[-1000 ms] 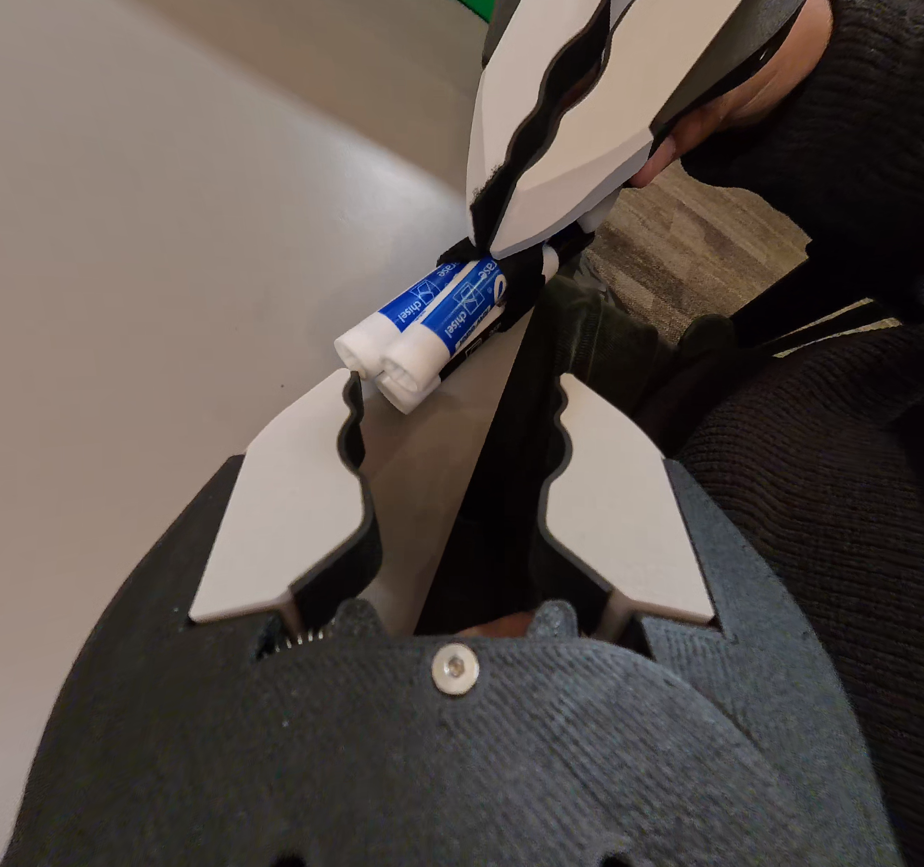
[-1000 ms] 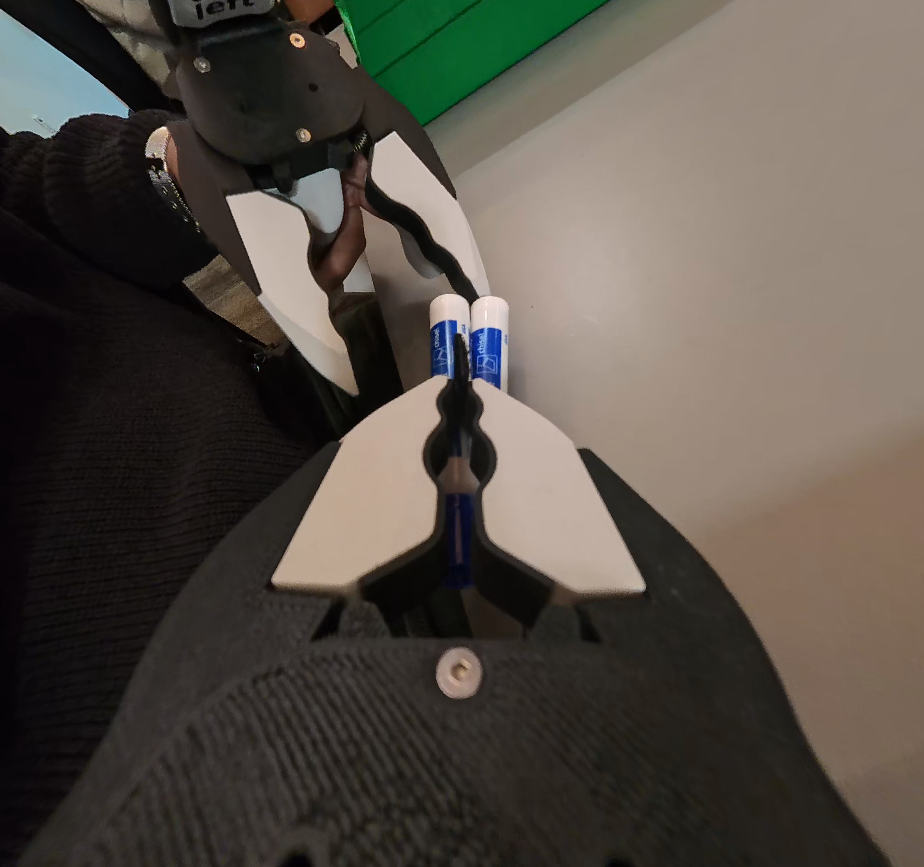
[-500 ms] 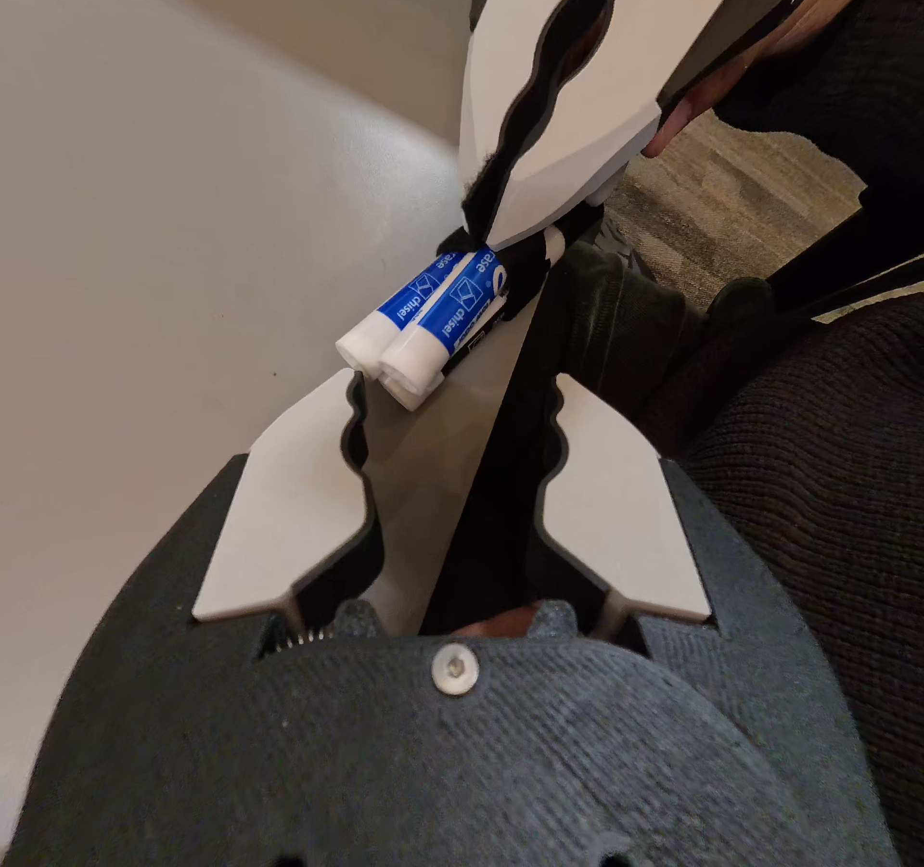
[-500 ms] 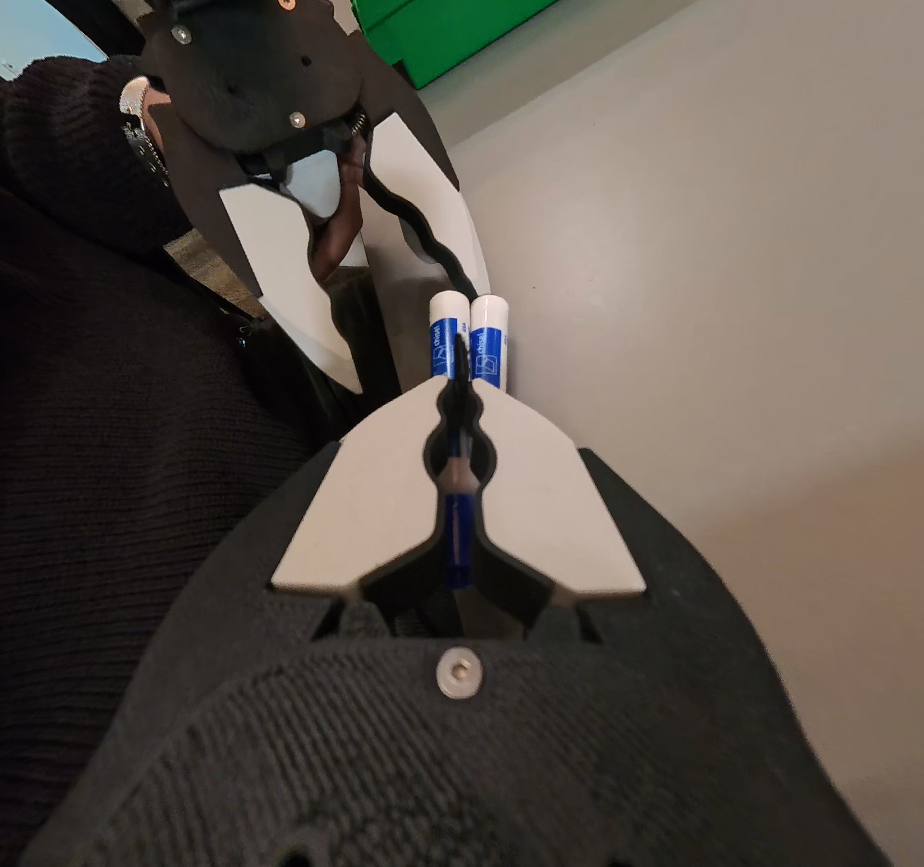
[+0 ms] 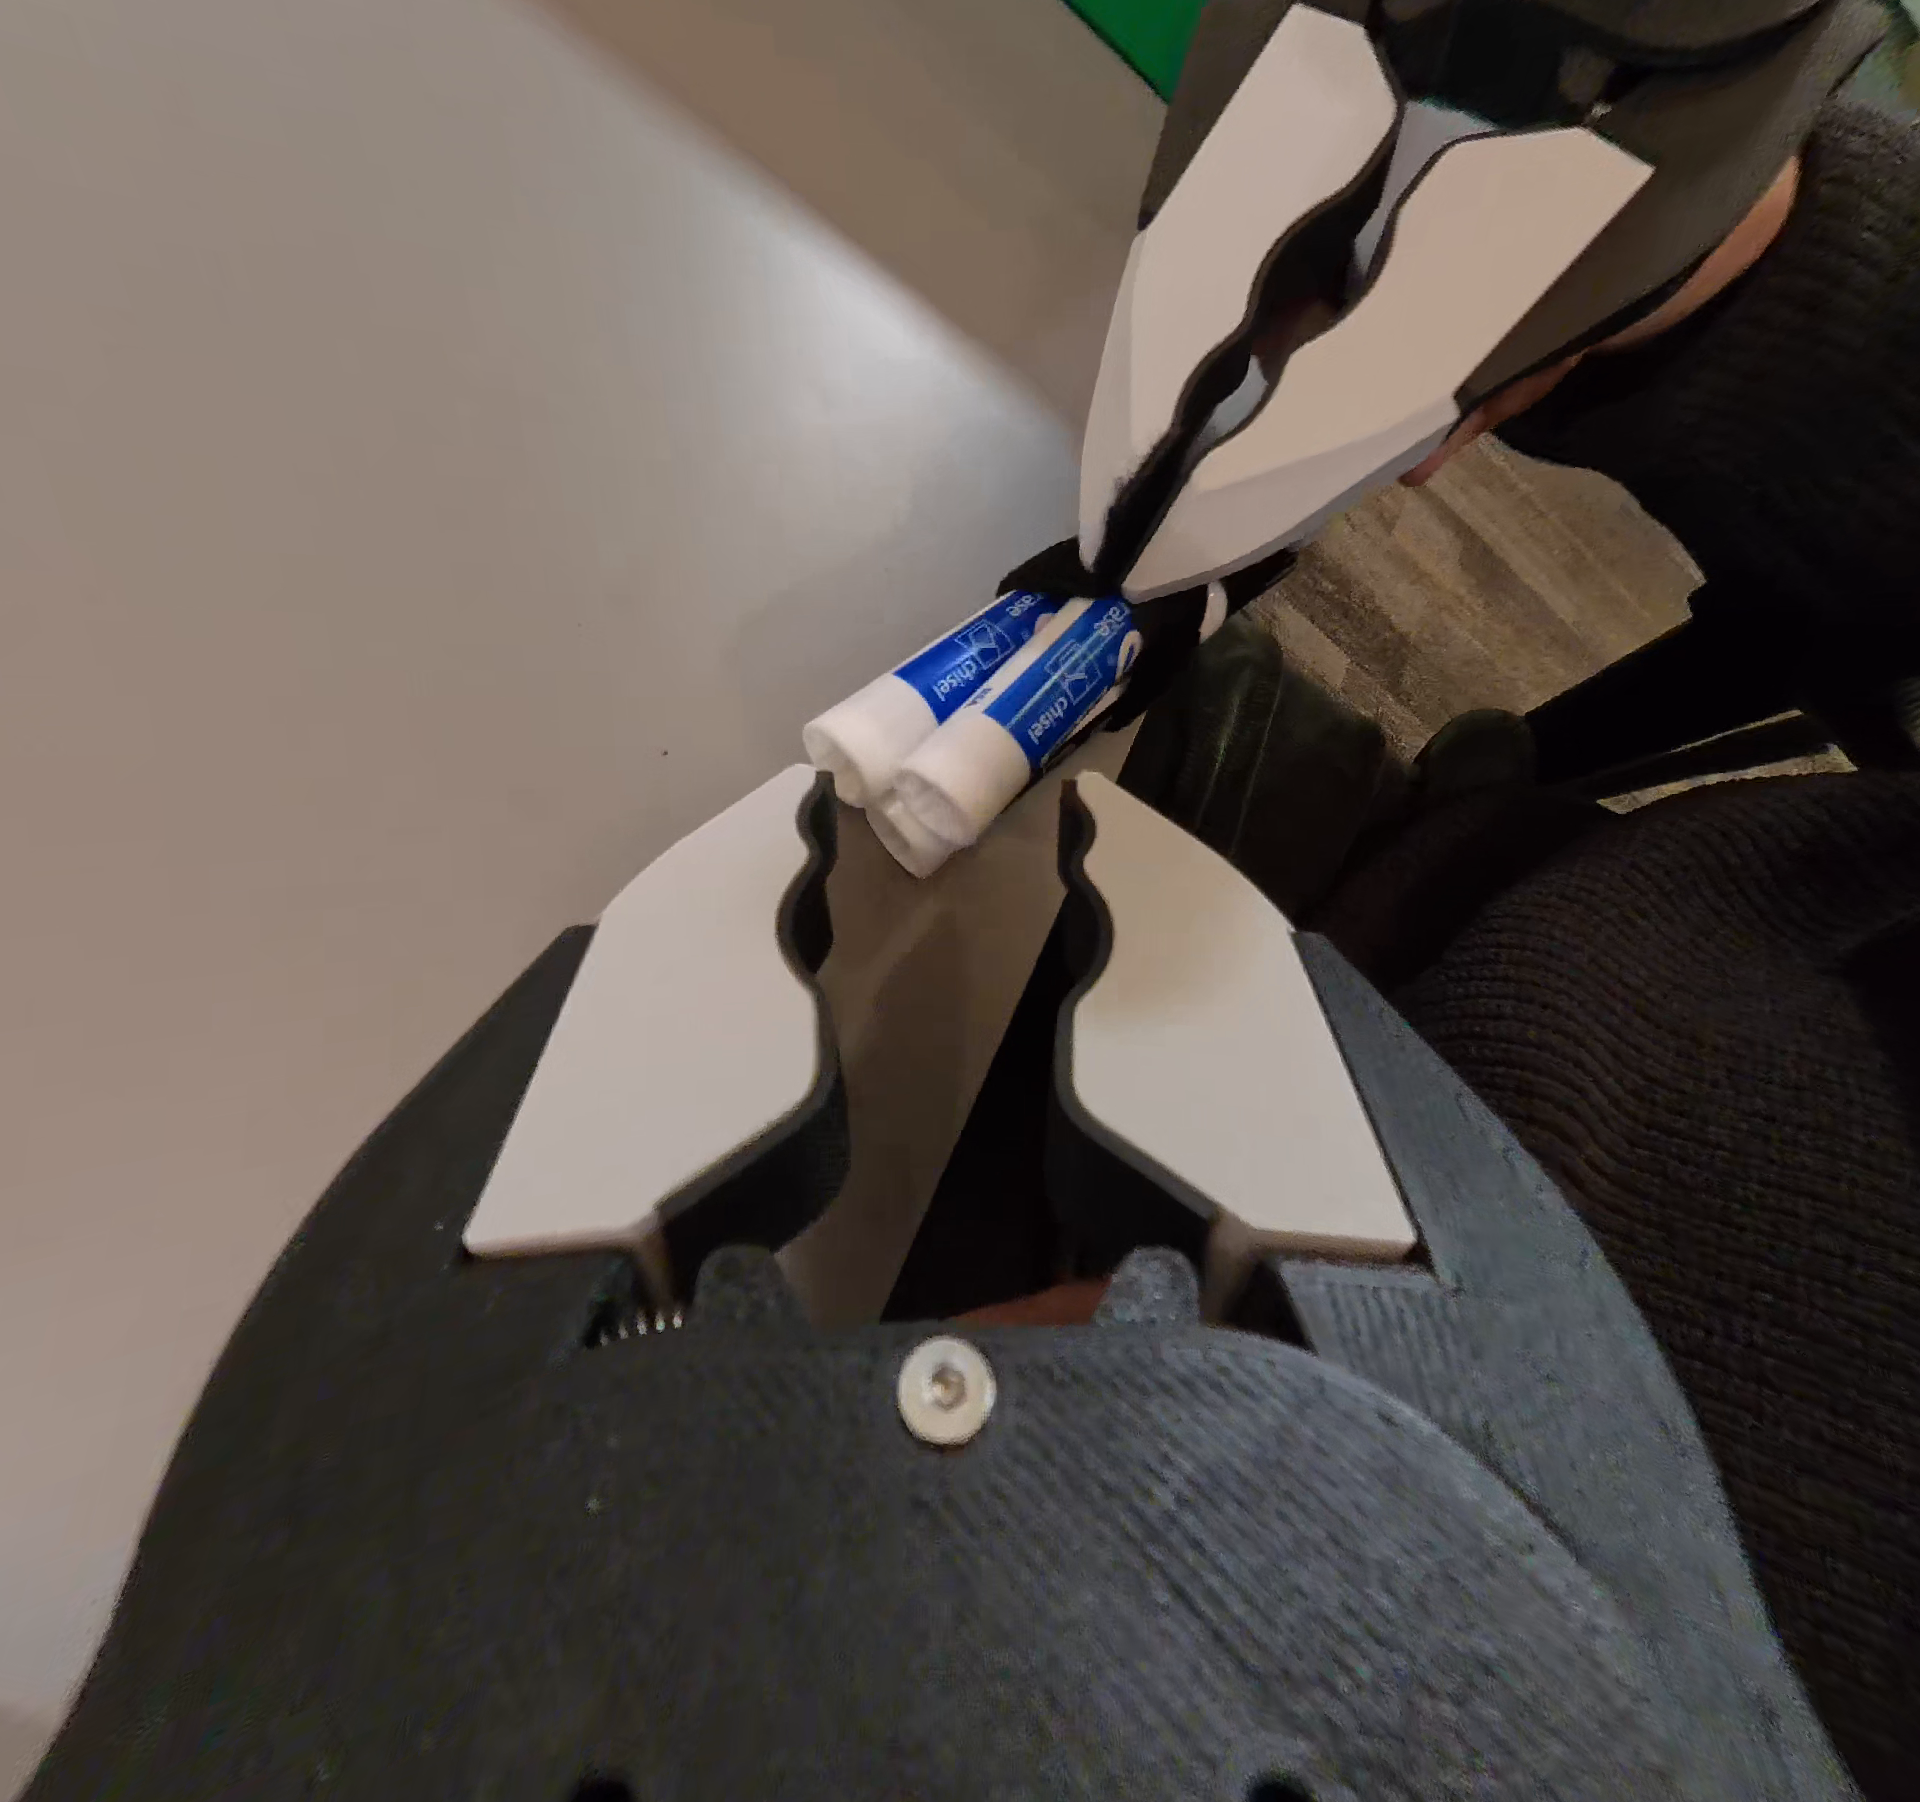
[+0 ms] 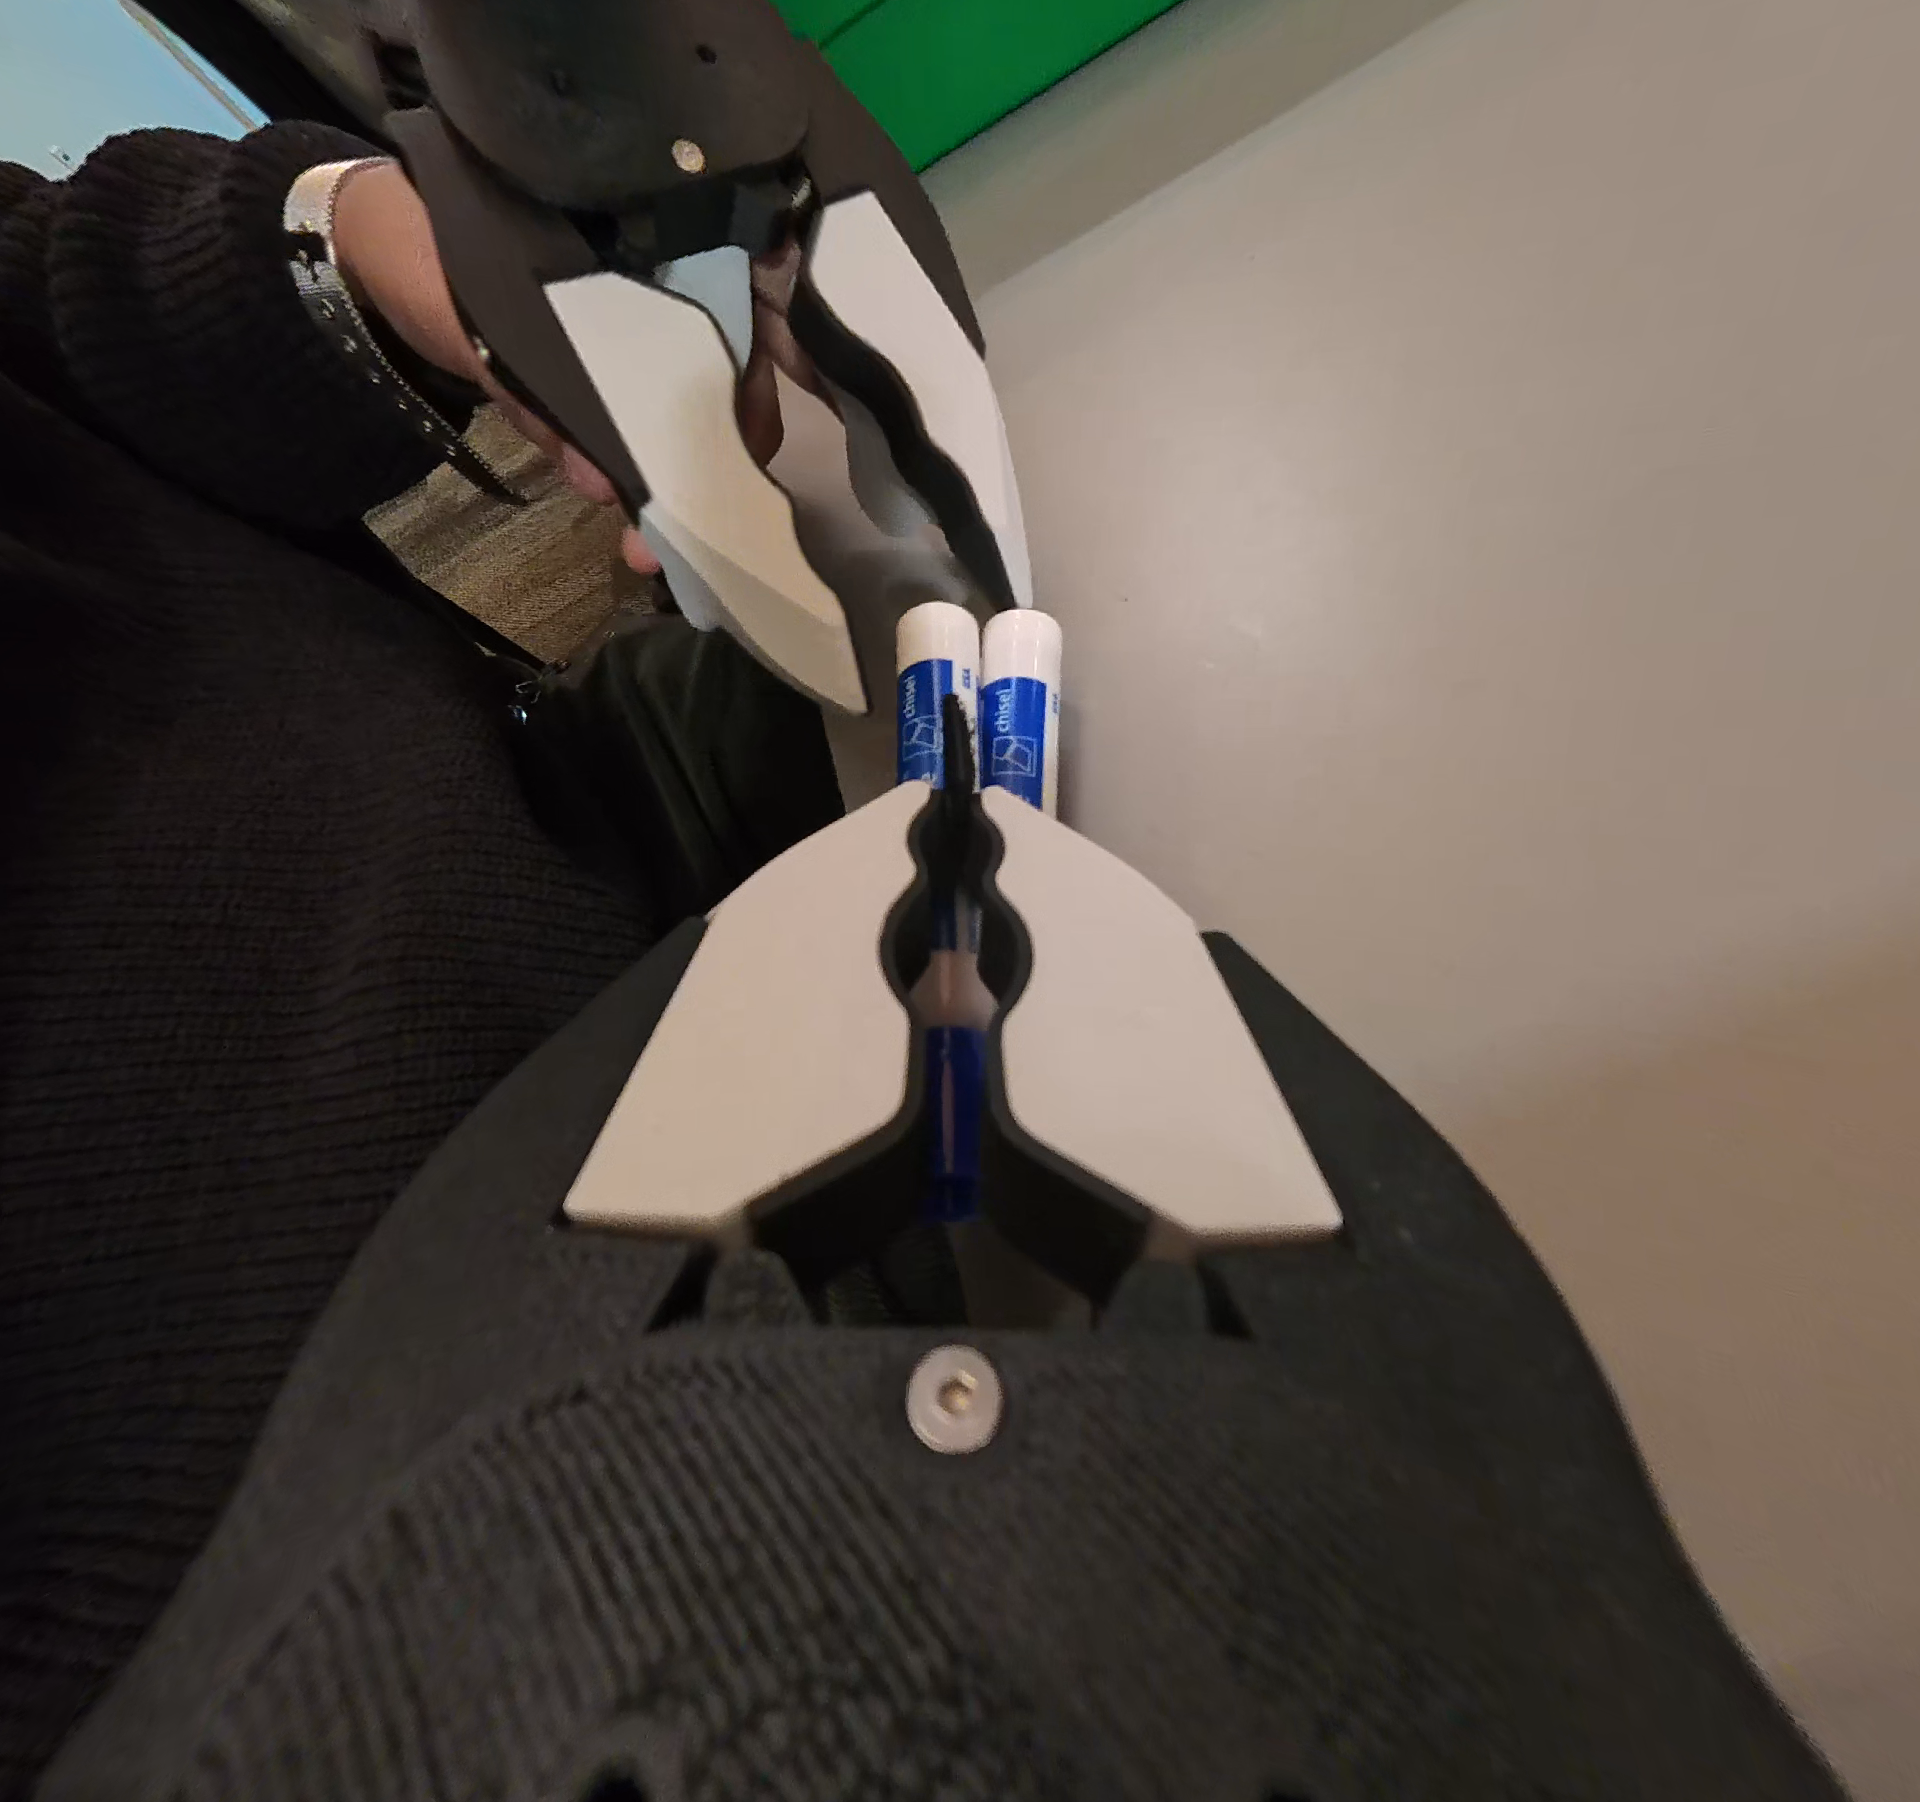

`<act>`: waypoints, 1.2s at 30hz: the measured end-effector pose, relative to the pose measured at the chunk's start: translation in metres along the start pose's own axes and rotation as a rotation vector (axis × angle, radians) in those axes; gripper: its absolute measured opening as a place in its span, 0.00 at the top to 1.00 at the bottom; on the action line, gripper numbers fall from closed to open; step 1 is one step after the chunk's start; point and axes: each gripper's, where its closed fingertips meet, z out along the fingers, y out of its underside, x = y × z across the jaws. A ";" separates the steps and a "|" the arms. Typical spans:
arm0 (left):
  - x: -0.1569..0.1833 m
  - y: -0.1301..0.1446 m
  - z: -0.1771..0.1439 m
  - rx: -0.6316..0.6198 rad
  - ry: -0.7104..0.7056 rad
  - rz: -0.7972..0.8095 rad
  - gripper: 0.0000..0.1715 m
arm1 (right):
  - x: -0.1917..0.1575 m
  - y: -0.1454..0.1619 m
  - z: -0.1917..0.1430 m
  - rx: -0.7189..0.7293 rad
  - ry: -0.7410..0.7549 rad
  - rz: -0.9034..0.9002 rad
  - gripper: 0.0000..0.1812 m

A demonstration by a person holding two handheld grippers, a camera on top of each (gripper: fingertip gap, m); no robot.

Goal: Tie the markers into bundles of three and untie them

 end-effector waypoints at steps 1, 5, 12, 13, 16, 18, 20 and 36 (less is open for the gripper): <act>-0.001 0.002 0.001 -0.012 -0.002 -0.005 0.75 | -0.001 0.000 0.000 -0.002 -0.005 -0.003 0.97; -0.002 0.004 0.002 -0.018 -0.007 0.020 0.76 | -0.004 0.000 0.001 -0.008 -0.012 -0.015 0.97; 0.001 0.006 0.003 -0.029 -0.008 0.051 0.82 | -0.002 0.001 0.000 -0.007 -0.007 -0.014 0.98; 0.001 0.006 0.003 -0.031 -0.006 0.052 0.82 | -0.002 0.002 0.001 -0.010 -0.006 -0.017 0.98; 0.003 0.007 0.004 -0.039 -0.001 0.055 0.83 | -0.001 0.004 0.002 -0.020 -0.004 -0.019 0.97; 0.002 0.007 0.004 -0.040 -0.005 0.052 0.83 | 0.000 0.003 0.002 -0.016 0.002 -0.018 0.97; 0.003 0.007 0.004 -0.040 0.001 0.047 0.83 | -0.001 0.002 0.001 -0.011 0.001 -0.018 0.97; -0.001 0.004 -0.001 -0.020 0.006 0.028 0.79 | 0.003 0.004 0.001 0.004 -0.030 0.050 0.97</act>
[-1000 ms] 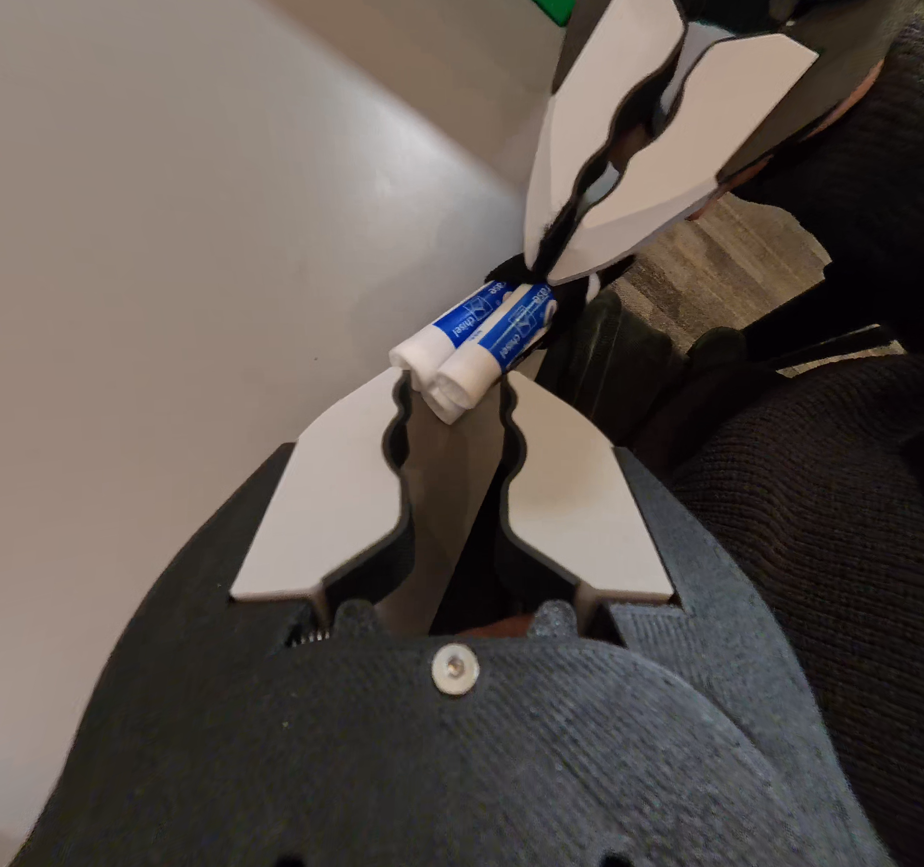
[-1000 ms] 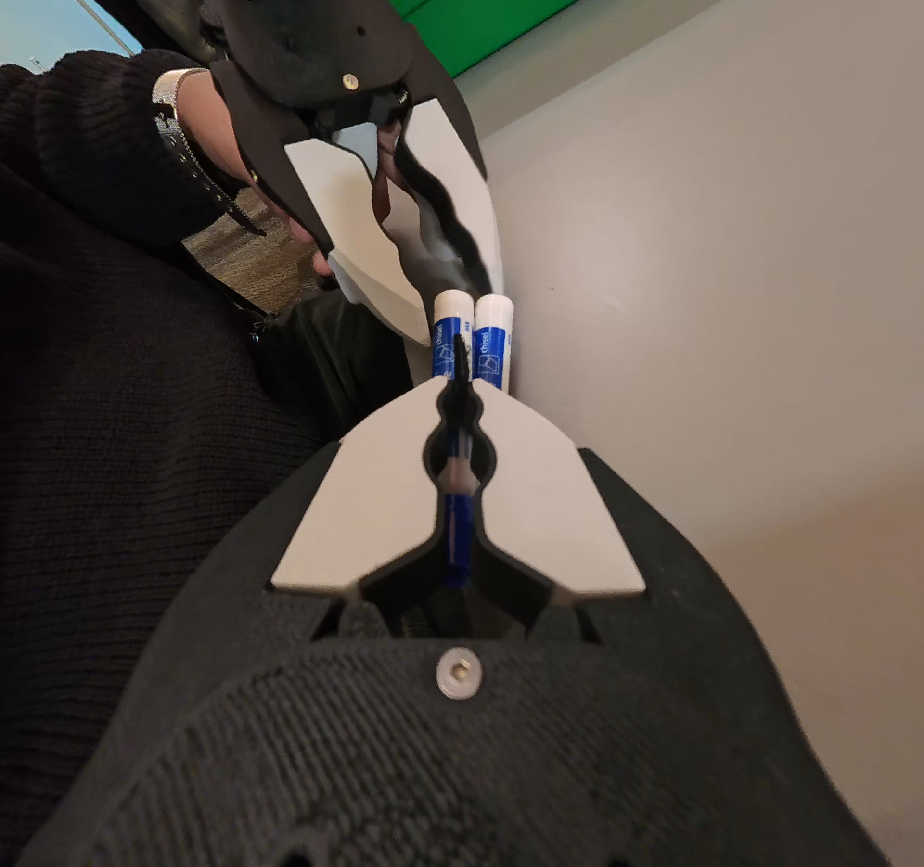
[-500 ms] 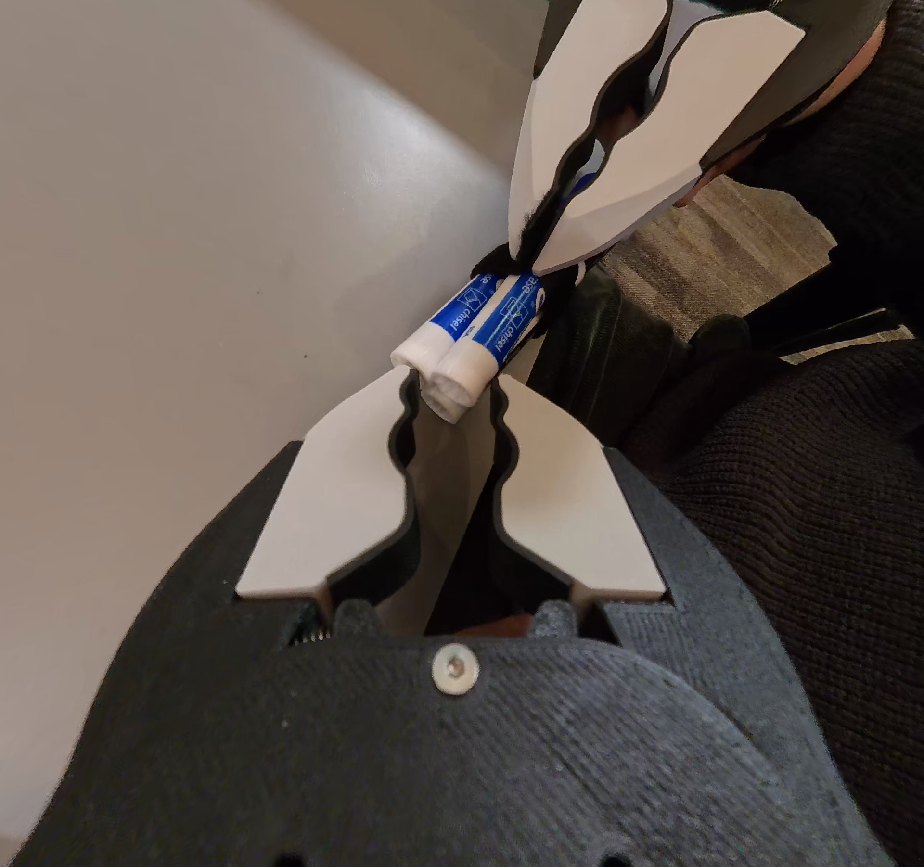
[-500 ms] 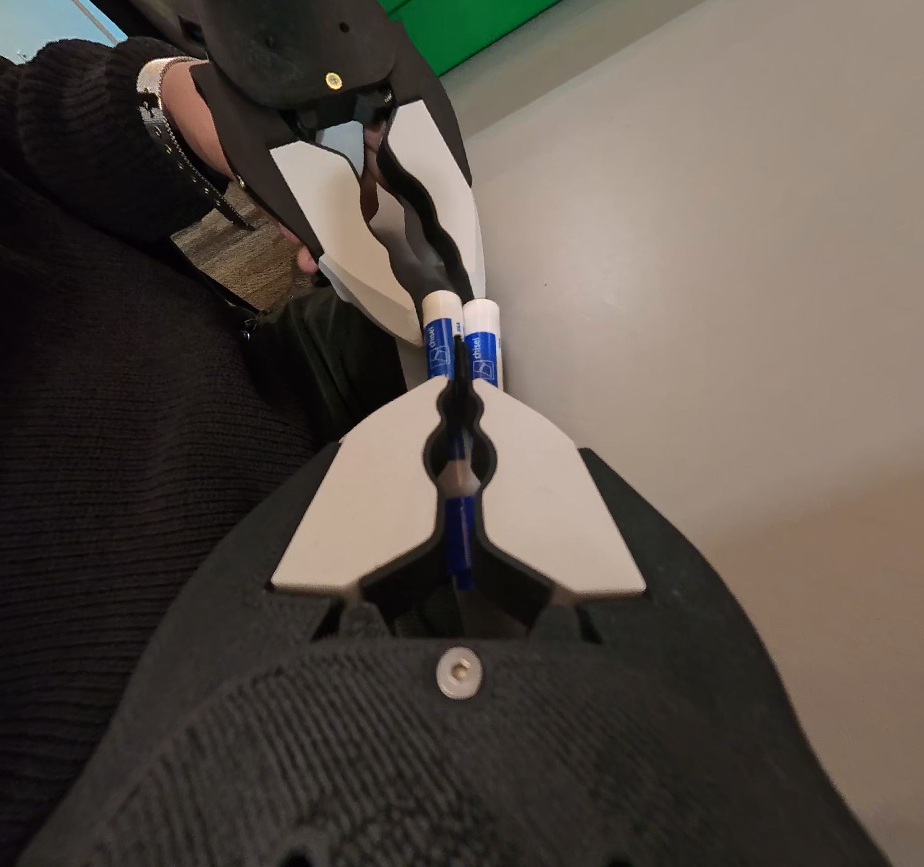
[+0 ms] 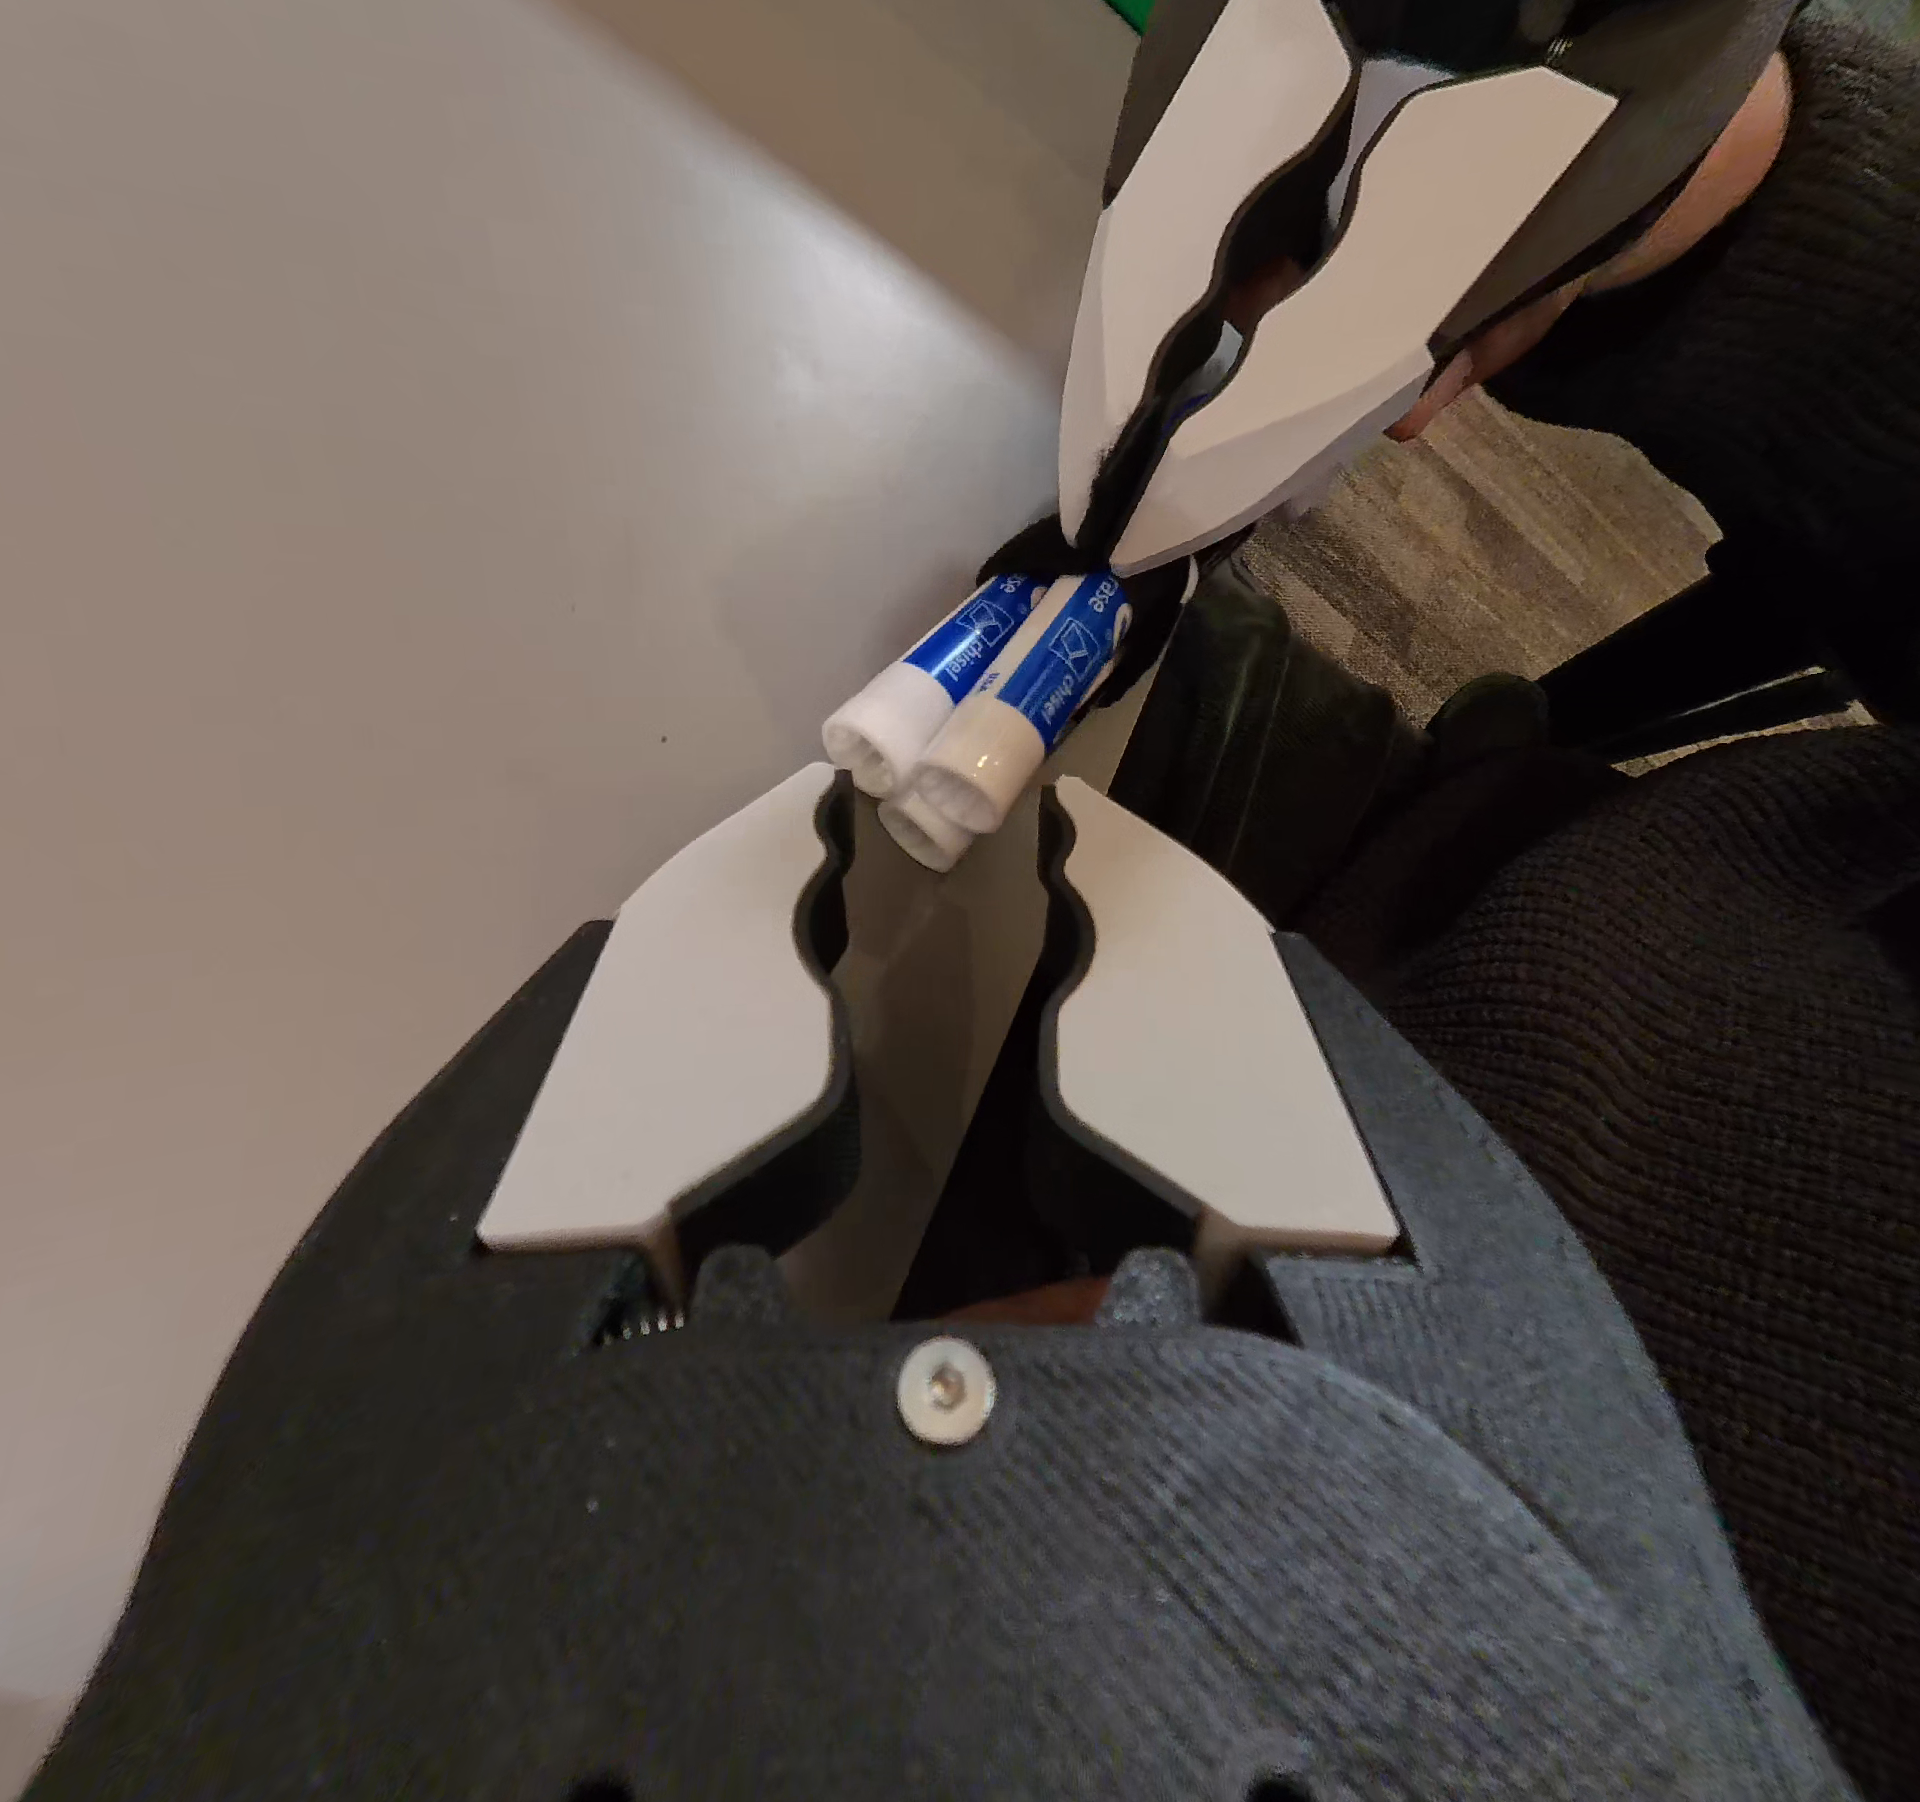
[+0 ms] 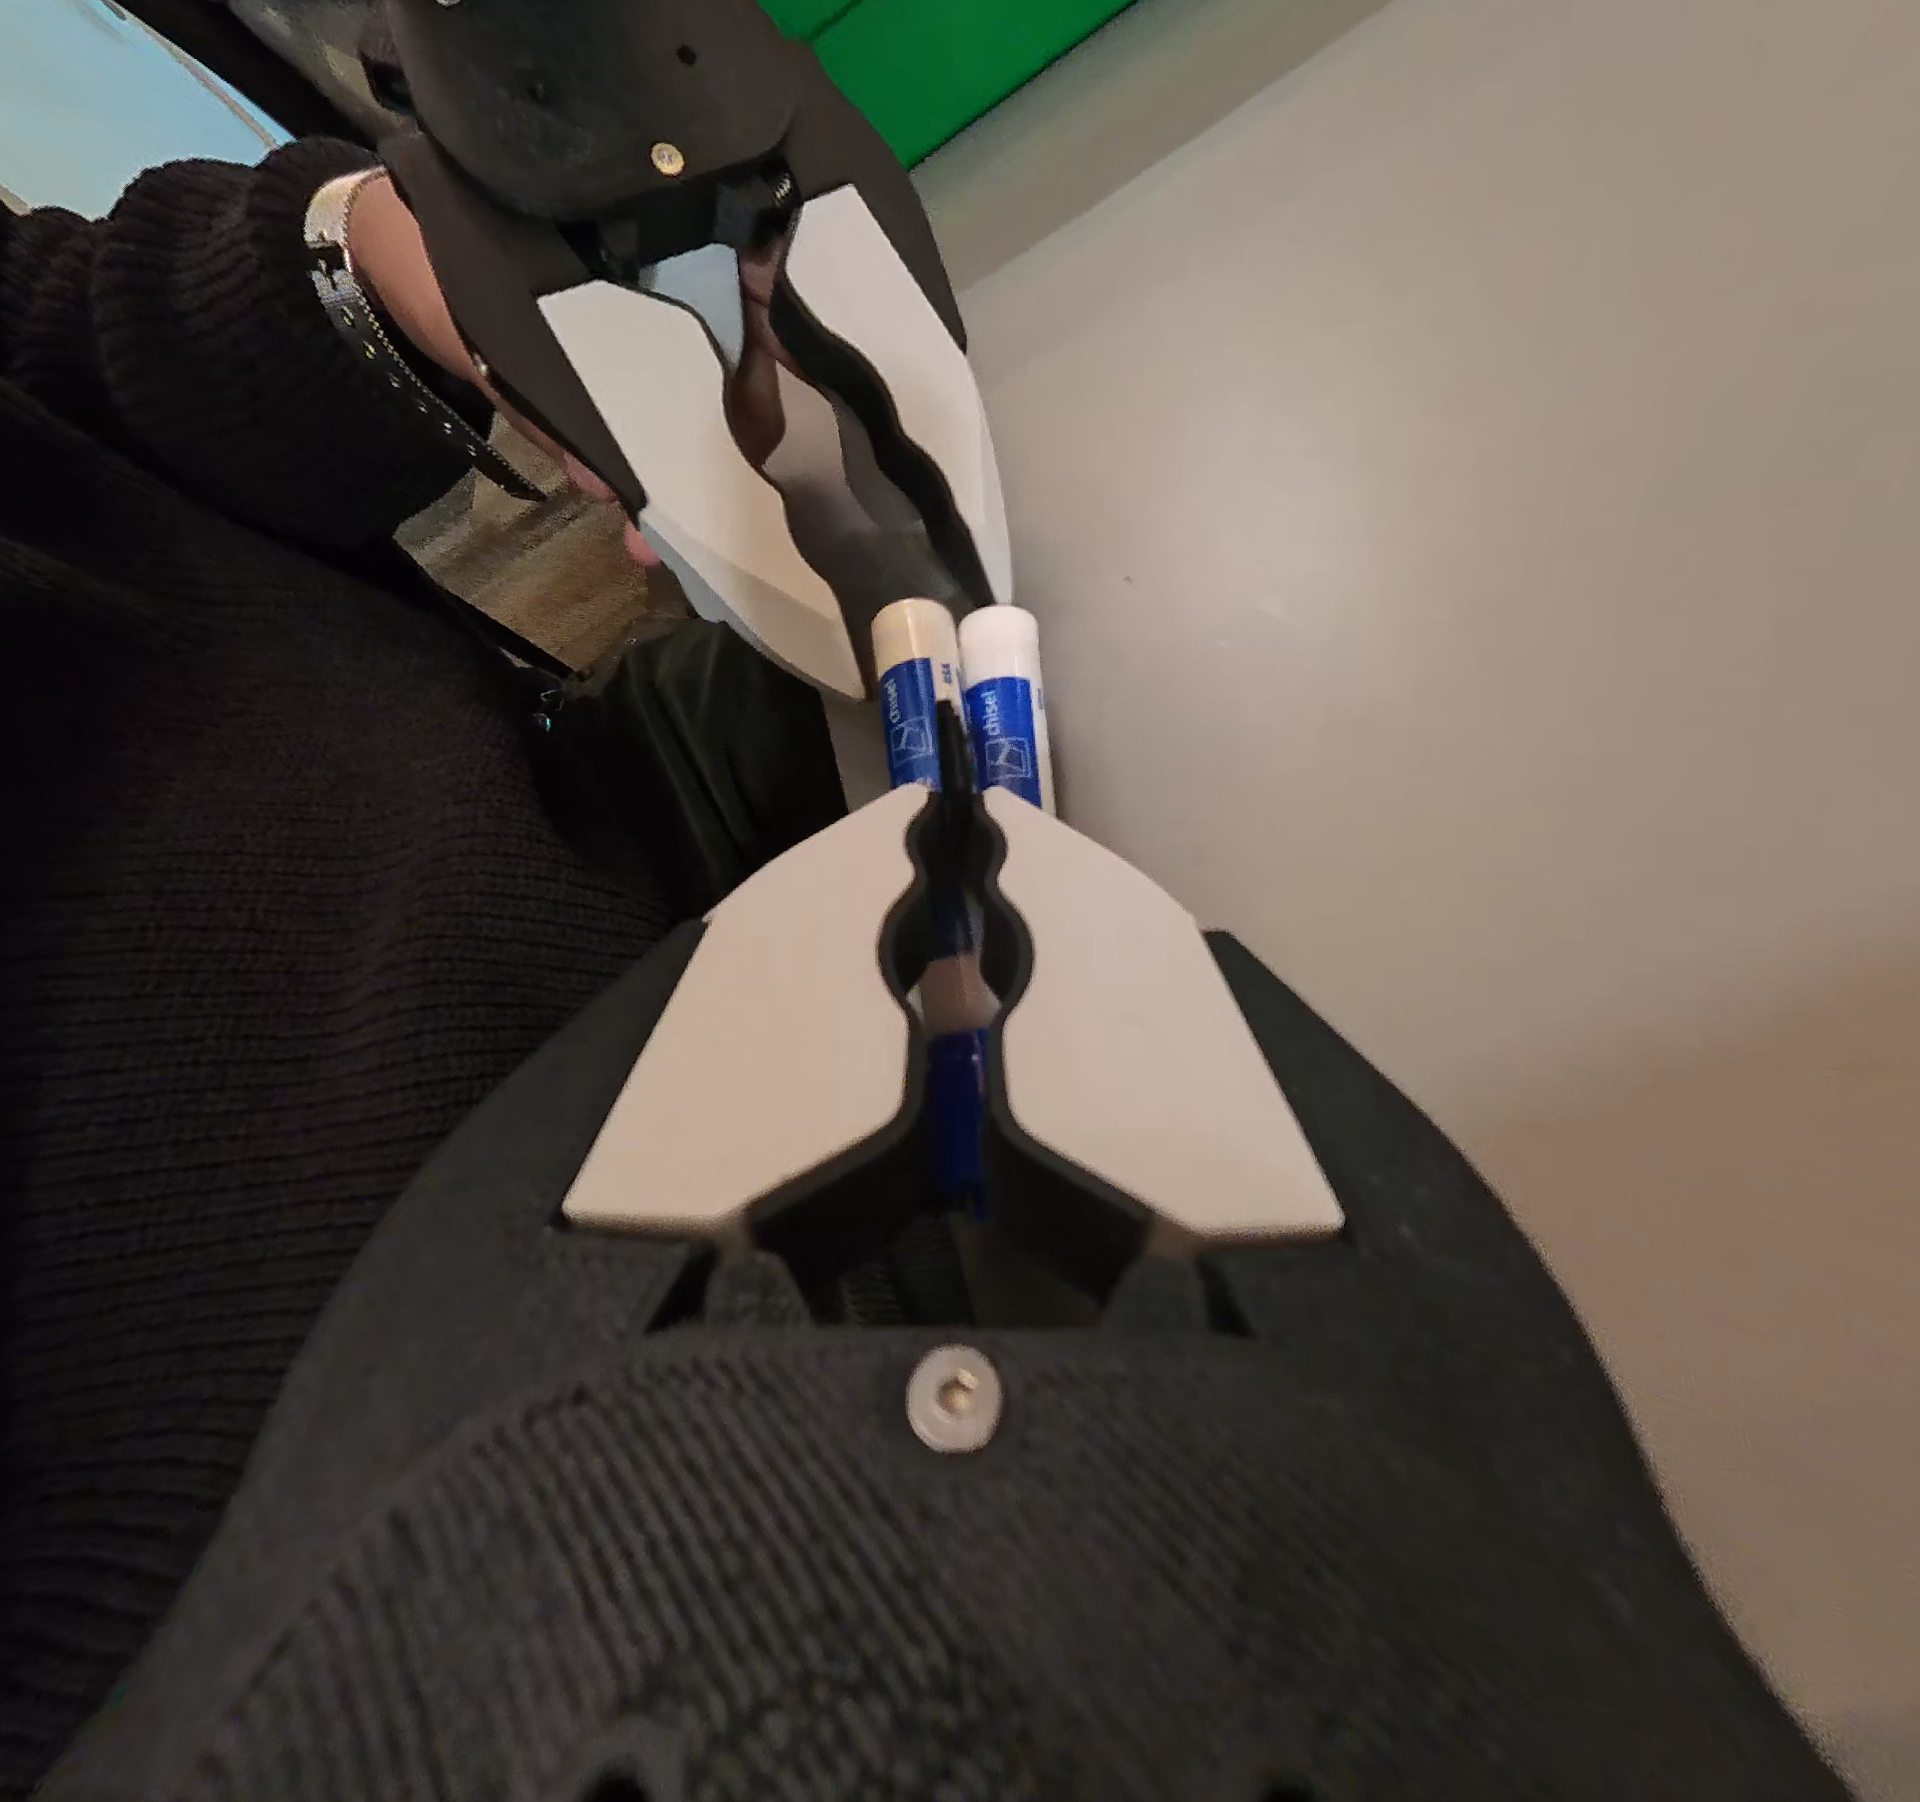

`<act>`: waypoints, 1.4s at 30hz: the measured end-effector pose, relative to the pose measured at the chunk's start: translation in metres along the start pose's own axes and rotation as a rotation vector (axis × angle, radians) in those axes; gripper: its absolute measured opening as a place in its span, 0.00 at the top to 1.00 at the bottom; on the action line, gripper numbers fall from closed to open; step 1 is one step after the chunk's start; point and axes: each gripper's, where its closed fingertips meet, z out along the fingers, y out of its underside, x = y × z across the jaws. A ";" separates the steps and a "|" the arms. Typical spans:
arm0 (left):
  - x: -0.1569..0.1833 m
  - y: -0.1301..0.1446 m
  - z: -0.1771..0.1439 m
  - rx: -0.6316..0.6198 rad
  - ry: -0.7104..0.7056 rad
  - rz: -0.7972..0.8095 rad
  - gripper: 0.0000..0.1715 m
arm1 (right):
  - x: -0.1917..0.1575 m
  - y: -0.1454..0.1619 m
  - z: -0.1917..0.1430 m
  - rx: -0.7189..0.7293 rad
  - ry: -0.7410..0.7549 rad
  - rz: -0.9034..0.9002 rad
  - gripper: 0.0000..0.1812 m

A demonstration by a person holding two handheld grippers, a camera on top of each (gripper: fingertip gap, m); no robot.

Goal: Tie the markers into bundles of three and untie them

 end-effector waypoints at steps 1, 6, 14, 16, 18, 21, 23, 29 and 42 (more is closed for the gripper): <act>0.001 0.000 0.000 -0.001 0.002 0.002 0.79 | 0.001 0.000 0.000 0.004 0.001 0.004 0.97; 0.000 0.003 0.004 -0.020 -0.013 0.010 0.79 | 0.001 -0.001 0.000 0.011 -0.006 0.011 0.96; -0.001 0.004 0.006 -0.029 -0.025 -0.001 0.80 | -0.001 -0.006 -0.009 0.040 -0.035 0.013 0.86; -0.001 0.004 0.006 -0.029 -0.026 0.000 0.80 | 0.001 -0.007 -0.014 0.048 -0.030 0.008 0.84; -0.001 0.005 0.006 -0.032 -0.028 0.002 0.80 | 0.004 -0.006 -0.016 0.054 -0.029 0.024 0.83; -0.001 0.005 0.007 -0.034 -0.028 0.002 0.80 | 0.004 -0.002 -0.014 0.039 -0.076 0.071 0.80; -0.001 0.005 0.007 -0.034 -0.028 0.003 0.80 | 0.006 0.003 -0.011 0.013 -0.084 0.084 0.80; -0.001 0.005 0.008 -0.037 -0.030 0.009 0.80 | 0.004 0.004 -0.005 -0.003 -0.142 0.099 0.87; 0.001 0.006 0.010 -0.043 -0.033 0.019 0.80 | 0.000 0.007 -0.005 -0.004 -0.171 0.066 0.92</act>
